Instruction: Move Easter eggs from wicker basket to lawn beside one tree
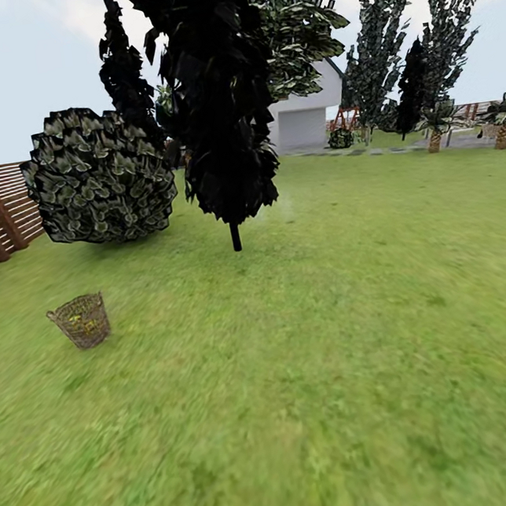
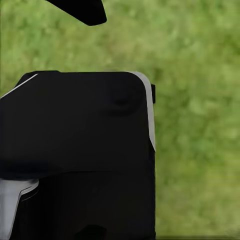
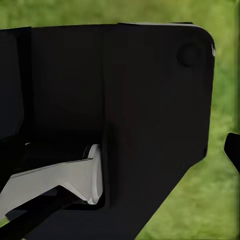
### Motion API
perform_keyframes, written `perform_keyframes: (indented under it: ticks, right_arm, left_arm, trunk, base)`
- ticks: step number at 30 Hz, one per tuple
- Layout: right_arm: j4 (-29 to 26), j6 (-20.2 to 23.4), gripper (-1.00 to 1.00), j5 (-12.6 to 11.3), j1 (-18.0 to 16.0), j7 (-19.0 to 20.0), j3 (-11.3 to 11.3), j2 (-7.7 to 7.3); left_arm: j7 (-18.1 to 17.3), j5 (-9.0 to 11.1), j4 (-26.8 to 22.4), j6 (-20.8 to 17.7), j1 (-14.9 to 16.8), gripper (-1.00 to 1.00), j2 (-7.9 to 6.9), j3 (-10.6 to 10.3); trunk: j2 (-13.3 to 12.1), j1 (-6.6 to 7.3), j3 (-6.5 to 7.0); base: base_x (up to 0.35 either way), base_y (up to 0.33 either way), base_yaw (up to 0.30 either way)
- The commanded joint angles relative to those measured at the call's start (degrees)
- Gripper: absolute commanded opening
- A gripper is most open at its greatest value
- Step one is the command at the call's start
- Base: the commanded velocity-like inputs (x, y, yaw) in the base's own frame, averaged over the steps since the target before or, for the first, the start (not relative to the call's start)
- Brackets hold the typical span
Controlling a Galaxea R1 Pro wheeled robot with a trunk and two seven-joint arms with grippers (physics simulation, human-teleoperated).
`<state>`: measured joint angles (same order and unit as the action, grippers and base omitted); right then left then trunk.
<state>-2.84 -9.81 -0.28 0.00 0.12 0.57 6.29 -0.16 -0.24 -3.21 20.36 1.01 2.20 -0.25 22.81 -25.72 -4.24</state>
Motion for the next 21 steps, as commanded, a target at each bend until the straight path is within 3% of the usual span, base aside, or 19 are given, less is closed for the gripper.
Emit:
perform_keyframes:
  ticks: [1,6,13,21]
  right_arm:
    - [-0.1,-0.1,1.00,0.0,0.0,0.0,0.1,0.00]
    - [0.1,-0.1,1.00,0.0,0.0,0.0,-0.1,0.05]
    - [0.1,-0.1,1.00,0.0,0.0,0.0,-0.1,0.04]
    - [0.0,-0.1,1.00,0.0,0.0,0.0,0.0,0.03]
  left_arm:
    - [0.0,0.0,0.0,0.2,0.0,1.00,0.00,0.0]
    - [0.0,0.0,0.0,0.2,0.0,1.00,0.00,0.0]
    - [0.0,0.0,0.0,0.2,0.0,1.00,0.00,0.0]
    - [0.0,0.0,0.0,0.2,0.0,1.00,-0.01,0.0]
  trunk:
    - [0.1,-0.06,-0.11]
    - [0.1,-0.06,-0.11]
    - [0.1,-0.06,-0.11]
    - [0.1,-0.06,-0.07]
  base:
    - [0.313,-0.145,0.000]
    - [0.310,-0.153,0.056]
    - [0.303,-0.169,0.202]
    - [0.291,-0.183,0.056]
